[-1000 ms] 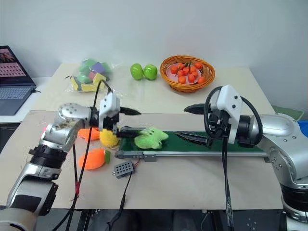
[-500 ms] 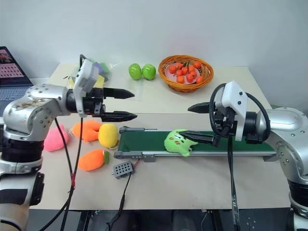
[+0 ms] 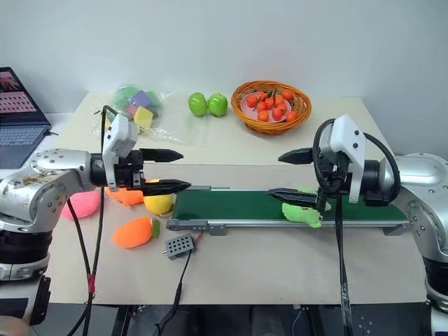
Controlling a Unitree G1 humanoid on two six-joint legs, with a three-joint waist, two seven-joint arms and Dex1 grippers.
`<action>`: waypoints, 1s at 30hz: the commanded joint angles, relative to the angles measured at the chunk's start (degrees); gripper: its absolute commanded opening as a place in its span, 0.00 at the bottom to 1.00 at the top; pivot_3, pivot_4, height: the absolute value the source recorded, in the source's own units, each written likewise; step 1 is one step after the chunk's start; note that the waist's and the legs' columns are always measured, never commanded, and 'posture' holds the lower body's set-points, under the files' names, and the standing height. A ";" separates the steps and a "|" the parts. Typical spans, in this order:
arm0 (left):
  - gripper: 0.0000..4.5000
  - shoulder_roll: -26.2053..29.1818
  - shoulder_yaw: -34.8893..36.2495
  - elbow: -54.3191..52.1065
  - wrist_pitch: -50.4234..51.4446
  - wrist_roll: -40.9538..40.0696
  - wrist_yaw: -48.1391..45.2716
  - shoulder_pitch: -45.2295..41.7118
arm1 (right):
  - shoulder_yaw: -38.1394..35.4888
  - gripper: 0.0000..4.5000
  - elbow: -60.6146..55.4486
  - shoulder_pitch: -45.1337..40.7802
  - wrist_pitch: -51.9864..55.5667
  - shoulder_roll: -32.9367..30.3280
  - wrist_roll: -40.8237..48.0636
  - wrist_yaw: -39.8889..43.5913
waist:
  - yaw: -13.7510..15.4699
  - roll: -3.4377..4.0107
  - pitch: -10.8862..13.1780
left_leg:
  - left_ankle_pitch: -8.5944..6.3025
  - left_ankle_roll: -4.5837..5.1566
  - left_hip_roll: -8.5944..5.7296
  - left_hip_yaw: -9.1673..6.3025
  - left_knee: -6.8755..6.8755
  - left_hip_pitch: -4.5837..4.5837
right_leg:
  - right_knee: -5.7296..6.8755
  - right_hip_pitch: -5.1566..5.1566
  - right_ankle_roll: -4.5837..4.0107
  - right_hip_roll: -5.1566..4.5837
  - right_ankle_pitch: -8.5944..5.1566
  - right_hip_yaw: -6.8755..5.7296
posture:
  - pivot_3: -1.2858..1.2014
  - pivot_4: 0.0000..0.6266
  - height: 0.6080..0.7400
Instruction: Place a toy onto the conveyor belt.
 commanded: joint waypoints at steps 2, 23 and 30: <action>1.00 -0.90 2.53 -1.53 -2.32 0.00 3.34 -0.65 | -0.18 1.00 1.13 -2.28 -2.12 0.87 -0.54 -0.43 | 0.02 0.00 0.00 | 0.00 0.00 0.00 0.00 0.00 -0.01 | 0.01 0.00 0.00 0.00 0.00 0.00 | 0.52 0.24 0.99; 1.00 -1.74 3.42 -2.09 -2.55 -1.11 7.69 -1.28 | 1.45 1.00 3.08 -2.99 -3.60 2.54 -2.78 -0.29 | 0.01 0.00 0.00 | 0.00 0.00 0.00 0.00 -0.01 -0.02 | 0.01 0.00 0.00 0.00 0.00 -0.01 | 0.52 0.24 0.99; 1.00 -1.02 3.32 -1.83 -2.48 -1.22 6.87 -0.80 | 1.35 1.00 2.82 -3.00 -3.34 2.43 -2.61 -0.40 | 0.00 0.00 0.00 | 0.00 0.00 0.00 0.00 0.00 -0.02 | 0.01 0.00 0.00 0.00 0.00 -0.01 | 0.52 0.24 0.99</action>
